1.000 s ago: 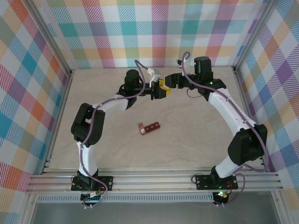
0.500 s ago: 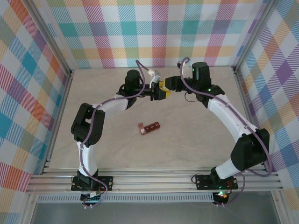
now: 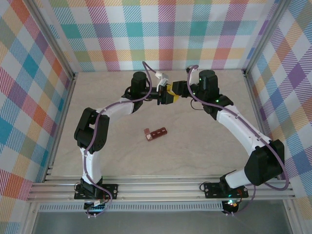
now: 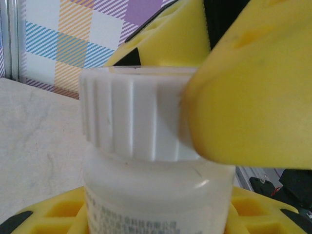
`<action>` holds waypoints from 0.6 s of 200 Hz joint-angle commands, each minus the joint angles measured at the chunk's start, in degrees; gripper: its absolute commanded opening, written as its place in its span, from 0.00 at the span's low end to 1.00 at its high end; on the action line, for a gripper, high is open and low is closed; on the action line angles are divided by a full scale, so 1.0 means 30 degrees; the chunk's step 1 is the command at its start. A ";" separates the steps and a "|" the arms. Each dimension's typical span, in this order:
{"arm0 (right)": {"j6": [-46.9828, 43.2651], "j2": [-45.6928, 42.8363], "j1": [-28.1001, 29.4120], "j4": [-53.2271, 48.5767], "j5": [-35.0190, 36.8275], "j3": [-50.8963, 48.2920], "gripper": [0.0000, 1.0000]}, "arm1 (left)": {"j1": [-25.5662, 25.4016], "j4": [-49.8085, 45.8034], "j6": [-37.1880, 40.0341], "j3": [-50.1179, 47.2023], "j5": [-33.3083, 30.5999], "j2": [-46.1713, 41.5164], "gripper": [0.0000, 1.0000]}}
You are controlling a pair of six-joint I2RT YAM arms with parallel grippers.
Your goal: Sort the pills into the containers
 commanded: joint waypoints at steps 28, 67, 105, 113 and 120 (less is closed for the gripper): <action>0.0816 0.0124 -0.0265 0.0924 0.1699 -0.1116 0.24 | -0.0565 -0.3427 0.3155 0.1678 0.0168 -0.0686 1.00; 0.1076 -0.0584 -0.0855 0.1622 0.2593 -0.2610 0.25 | -0.0567 -0.7995 0.6050 0.1662 0.0810 -0.1966 1.00; 0.1151 -0.1321 -0.1461 0.2513 0.3527 -0.4689 0.25 | -0.0567 -0.9447 0.6424 0.0458 -0.0054 -0.3421 1.00; 0.1031 -0.1442 -0.1524 0.2748 0.3777 -0.5154 0.26 | -0.0567 -0.9661 0.6356 0.0246 -0.0411 -0.3669 1.00; 0.0872 -0.1542 -0.1529 0.2950 0.4026 -0.5596 0.26 | -0.0539 -0.9581 0.6147 0.0018 -0.0680 -0.3891 1.00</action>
